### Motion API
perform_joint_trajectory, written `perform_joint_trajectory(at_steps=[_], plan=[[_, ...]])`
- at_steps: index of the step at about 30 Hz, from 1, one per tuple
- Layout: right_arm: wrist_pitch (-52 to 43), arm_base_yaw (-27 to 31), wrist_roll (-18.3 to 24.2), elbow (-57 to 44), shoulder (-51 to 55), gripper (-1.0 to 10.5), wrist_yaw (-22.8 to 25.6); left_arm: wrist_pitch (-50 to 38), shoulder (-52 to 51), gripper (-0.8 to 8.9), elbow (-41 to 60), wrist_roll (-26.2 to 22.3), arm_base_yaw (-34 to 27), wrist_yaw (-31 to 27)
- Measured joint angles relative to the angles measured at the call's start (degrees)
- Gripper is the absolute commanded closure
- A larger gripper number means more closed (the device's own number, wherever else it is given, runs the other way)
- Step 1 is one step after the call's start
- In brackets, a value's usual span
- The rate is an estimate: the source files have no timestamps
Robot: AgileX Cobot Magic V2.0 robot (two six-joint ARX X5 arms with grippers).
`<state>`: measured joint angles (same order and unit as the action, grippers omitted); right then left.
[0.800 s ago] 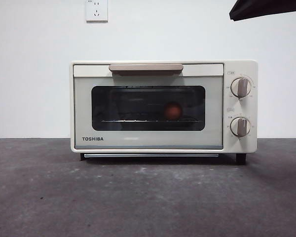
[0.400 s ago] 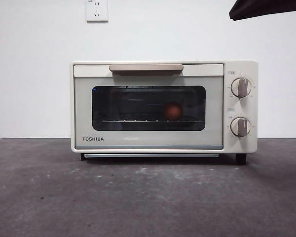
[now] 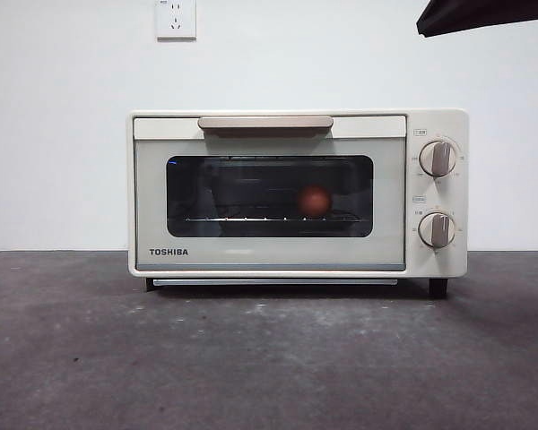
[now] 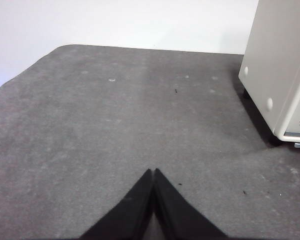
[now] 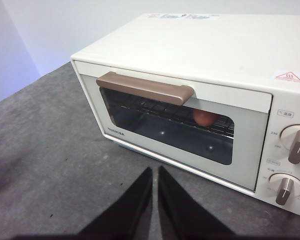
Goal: Eggoven
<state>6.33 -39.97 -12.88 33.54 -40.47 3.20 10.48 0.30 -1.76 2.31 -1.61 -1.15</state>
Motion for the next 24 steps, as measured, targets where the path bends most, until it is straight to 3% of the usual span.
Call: perform_joint_trajectory(at_steps=[13,16,21,24], plan=[[1.27,2.14,1.03,-0.02,2.25,9.4,0.59,0.00,0.00,8.08,0.00,0.00,0.00,-0.02],[1.92,7.19,2.91,-0.02,6.03,9.4,-1.40,0.00,0.00,8.08,0.00,0.00,0.00,0.00],[1.90,19.78,7.30,-1.79,11.17,9.4,-12.52,0.00,0.00,8.08,0.00,0.00,0.00,0.00],[2.29,27.34,10.23,-4.81,15.08,9.4,-13.53,0.00,0.00,8.08,0.00,0.00,0.00,0.00]])
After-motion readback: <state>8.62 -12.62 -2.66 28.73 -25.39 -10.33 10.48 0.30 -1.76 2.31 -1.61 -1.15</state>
